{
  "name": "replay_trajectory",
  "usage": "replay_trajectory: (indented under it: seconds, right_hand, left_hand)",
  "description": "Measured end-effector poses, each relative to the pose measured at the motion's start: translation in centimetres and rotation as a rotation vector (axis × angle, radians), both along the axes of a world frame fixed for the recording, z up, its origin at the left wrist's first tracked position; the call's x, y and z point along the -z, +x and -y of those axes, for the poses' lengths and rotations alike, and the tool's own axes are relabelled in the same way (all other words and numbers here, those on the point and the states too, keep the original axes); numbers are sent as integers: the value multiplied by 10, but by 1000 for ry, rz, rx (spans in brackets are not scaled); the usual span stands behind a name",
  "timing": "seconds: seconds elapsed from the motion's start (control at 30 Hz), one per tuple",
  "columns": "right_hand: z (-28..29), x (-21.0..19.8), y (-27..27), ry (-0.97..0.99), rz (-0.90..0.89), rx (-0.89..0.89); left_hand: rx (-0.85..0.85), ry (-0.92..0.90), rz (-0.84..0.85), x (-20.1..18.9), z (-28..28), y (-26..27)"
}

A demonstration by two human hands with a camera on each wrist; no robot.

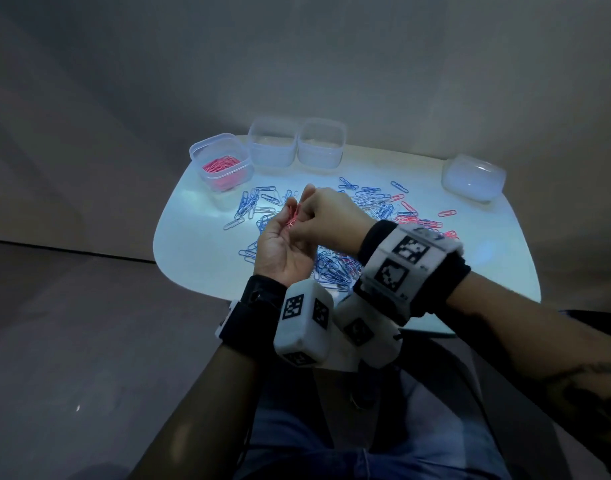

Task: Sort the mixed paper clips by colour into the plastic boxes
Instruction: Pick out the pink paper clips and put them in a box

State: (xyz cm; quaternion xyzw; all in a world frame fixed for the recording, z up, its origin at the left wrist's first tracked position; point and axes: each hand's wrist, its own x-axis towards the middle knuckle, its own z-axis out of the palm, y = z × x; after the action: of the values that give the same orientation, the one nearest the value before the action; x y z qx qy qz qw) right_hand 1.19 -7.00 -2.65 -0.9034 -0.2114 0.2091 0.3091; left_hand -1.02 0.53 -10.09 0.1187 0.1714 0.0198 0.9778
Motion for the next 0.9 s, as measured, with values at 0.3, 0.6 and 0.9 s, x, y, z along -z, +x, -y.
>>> replay_trajectory:
  seconds: [0.3,0.6,0.9]
  right_hand:
    - [32,-36,73,-304,56,-142]
    - [32,-4,80,-547,168,-320]
    - [66,19,69,-423,113,-337]
  left_hand:
    - [73,10,114,-14,-31,-7]
    - [340,144,128,-16,-39,-19]
    - [486,472,-110,-34,-28,1]
